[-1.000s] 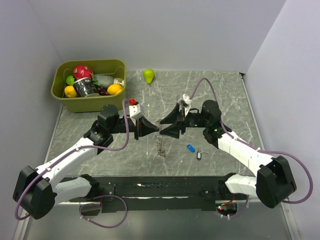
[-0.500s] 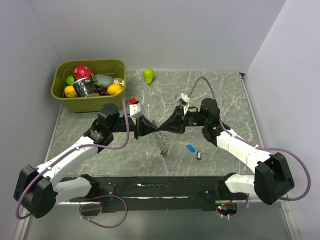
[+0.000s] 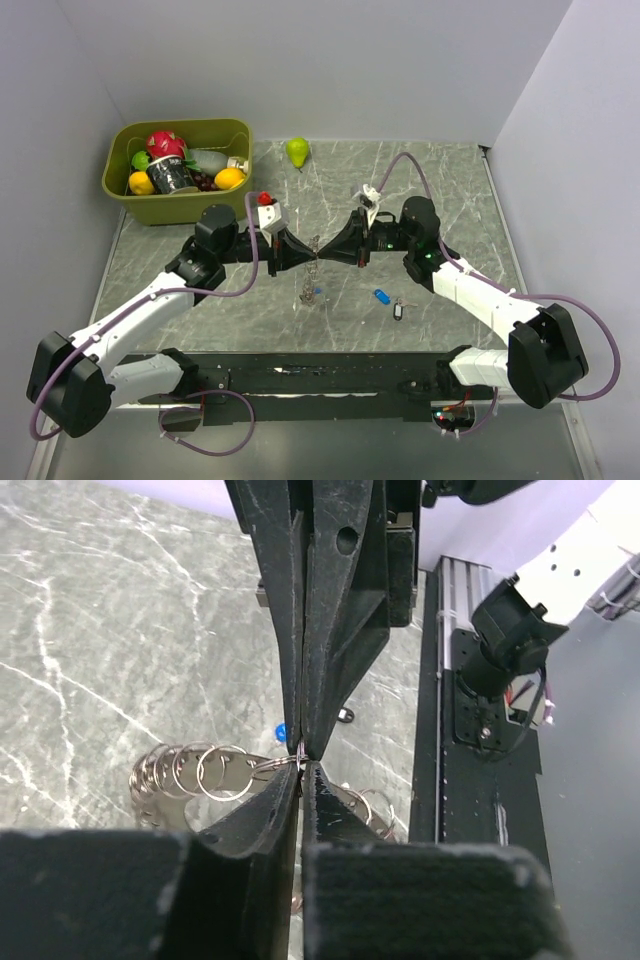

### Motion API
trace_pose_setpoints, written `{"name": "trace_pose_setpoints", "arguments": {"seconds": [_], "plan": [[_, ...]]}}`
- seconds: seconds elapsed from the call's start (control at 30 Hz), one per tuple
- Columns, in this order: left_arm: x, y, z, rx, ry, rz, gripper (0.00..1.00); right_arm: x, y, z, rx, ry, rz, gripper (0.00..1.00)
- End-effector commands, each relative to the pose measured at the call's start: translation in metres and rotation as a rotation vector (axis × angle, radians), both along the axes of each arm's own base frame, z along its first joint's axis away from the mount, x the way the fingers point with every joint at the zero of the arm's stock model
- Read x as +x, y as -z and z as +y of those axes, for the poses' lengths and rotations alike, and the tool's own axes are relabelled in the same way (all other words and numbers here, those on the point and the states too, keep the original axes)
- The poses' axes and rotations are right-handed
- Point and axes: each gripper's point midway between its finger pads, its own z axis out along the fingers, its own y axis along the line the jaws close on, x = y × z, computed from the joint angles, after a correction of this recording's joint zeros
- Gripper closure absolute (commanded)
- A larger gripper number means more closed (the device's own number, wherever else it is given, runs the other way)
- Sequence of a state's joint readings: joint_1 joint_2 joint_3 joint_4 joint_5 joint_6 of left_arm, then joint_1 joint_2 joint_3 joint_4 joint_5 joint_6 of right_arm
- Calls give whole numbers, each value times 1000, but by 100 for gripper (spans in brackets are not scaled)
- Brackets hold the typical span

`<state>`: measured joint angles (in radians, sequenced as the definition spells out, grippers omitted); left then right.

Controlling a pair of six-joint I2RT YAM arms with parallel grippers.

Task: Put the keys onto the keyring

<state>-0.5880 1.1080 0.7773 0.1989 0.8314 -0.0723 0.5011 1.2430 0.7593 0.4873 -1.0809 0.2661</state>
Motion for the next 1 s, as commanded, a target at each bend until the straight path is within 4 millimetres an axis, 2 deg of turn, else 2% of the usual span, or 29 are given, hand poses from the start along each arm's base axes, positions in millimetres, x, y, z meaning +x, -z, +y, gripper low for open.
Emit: {"name": "trace_pose_setpoints", "arguments": {"seconds": [0.0, 0.13, 0.3, 0.33, 0.37, 0.43, 0.47, 0.5, 0.57, 0.6, 0.67, 0.7, 0.8, 0.97], "plan": [[0, -44, -1, -89, -21, -114, 87, 1, -40, 1, 104, 38, -117, 100], [3, -49, 2, -107, -65, -99, 69, -1, -42, -1, 131, 46, -102, 100], [5, -55, 9, -148, -85, -77, 56, -3, -46, -2, 166, 59, -104, 100], [0, -56, 10, -165, -58, -44, 55, -3, -47, -3, 172, 61, -97, 100], [0, -63, 12, -193, -47, -58, 54, -3, -48, -3, 180, 63, -102, 100], [5, -62, 22, -222, -55, 6, 50, -3, -49, -4, 189, 68, -91, 100], [1, -70, 25, -252, -17, -27, 50, -4, -49, -5, 198, 66, -101, 100], [5, -65, 33, -259, -26, -10, 49, -4, -50, -5, 201, 64, -100, 100], [0, -66, 37, -282, 10, 42, 48, -5, -49, -7, 205, 60, -90, 100], [2, -70, 41, -304, 14, 13, 48, -5, -52, -8, 217, 59, -101, 100], [-3, -65, 41, -303, 61, 73, 47, -3, -50, -11, 221, 69, -81, 100], [-6, -71, 42, -321, 82, 67, 47, -3, -52, -12, 229, 70, -89, 100], [-14, -69, 41, -332, 139, 77, 47, -3, -54, -15, 241, 70, -89, 100], [-11, -58, 37, -315, 178, 128, 47, -2, -56, -19, 253, 80, -80, 100]]}}
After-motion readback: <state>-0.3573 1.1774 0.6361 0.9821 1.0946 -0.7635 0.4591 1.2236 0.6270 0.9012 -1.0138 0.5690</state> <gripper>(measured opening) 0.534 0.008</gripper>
